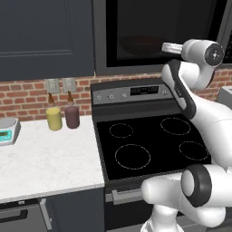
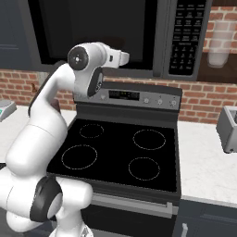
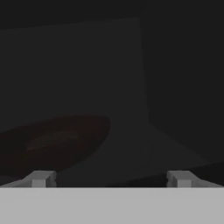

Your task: Open the microwave, place the bowl with waffle inside the microwave, then close the microwave door and turn it on.

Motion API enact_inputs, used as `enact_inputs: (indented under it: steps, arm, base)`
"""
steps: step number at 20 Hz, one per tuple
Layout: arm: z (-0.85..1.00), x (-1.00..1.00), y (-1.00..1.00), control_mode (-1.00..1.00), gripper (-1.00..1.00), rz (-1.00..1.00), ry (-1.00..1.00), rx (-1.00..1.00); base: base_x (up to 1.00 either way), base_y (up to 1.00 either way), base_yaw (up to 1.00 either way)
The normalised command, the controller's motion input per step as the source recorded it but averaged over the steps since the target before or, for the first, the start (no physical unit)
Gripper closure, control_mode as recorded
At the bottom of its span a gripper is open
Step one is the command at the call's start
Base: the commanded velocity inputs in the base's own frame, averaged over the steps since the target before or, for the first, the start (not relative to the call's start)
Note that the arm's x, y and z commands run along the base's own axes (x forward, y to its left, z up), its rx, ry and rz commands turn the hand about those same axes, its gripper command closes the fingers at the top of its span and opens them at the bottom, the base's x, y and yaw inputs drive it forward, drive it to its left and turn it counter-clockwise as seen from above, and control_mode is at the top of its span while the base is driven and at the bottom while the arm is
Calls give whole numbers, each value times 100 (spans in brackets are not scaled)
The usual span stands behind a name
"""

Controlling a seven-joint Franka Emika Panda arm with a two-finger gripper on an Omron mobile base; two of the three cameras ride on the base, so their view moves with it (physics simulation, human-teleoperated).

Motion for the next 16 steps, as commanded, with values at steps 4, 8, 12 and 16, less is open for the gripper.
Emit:
enact_inputs:
  steps: [4, 8, 12, 16]
  arm:
    - [11, -2, -16, -100, -100, 0, 5, 0]
    - [8, -28, -28, -100, -100, 0, 2, 0]
    - [9, -73, -43, -100, -100, 0, 0, -3]
    - [1, -85, -55, -100, -100, 1, 0, -2]
  base:
    - [0, 0, 0]
    - [0, 0, 0]
    - [0, 0, 0]
    - [0, 0, 0]
